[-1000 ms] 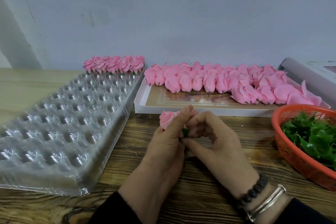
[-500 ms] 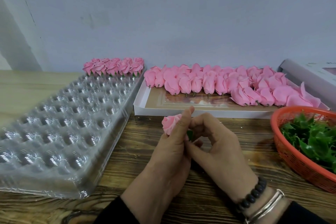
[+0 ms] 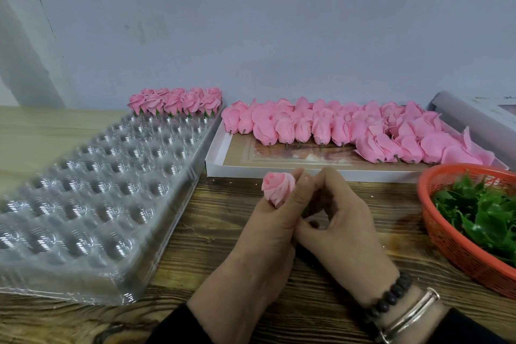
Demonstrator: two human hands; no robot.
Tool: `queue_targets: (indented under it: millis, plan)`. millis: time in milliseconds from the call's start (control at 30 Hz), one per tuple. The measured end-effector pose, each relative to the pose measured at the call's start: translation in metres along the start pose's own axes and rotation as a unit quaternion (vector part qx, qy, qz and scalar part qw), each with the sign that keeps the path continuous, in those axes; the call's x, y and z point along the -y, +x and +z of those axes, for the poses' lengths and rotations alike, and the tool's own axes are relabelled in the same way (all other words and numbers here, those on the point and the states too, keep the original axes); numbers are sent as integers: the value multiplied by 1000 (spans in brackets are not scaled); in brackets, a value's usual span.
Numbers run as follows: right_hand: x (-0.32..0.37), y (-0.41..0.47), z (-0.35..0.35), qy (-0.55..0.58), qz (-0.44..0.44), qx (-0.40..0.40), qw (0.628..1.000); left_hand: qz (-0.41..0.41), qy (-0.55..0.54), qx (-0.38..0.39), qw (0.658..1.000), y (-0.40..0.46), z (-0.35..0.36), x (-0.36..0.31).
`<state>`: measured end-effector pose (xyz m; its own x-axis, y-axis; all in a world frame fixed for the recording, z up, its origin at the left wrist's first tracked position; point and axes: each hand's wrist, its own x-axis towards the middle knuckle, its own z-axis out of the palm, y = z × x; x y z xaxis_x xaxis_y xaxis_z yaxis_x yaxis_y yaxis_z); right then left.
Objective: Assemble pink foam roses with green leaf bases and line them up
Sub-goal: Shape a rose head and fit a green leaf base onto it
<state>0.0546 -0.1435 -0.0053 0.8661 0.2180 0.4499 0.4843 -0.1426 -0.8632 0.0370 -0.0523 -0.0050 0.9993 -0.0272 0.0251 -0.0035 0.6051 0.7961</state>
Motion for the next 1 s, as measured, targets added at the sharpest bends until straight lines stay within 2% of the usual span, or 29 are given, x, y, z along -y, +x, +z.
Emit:
queue_targets:
  millis: [200, 367, 467, 767, 1000]
  plan:
    - [-4, 2, -2, -4, 3, -20, 1000, 23, 108, -7, 994, 1, -3, -1]
    - [-9, 4, -5, -37, 17, -48, 998, 59, 173, -112, 977, 1, -4, -3]
    - [-11, 5, -5, -47, 10, -55, 997, 104, 223, -145, 958, 2, -3, -5]
    - [-17, 4, -3, -93, -34, -20, 995, 157, 336, -149, 917, -1, -3, -9]
    - [-15, 0, -7, -71, -47, 6, 996, 158, 357, -141, 910, -3, 1, -18]
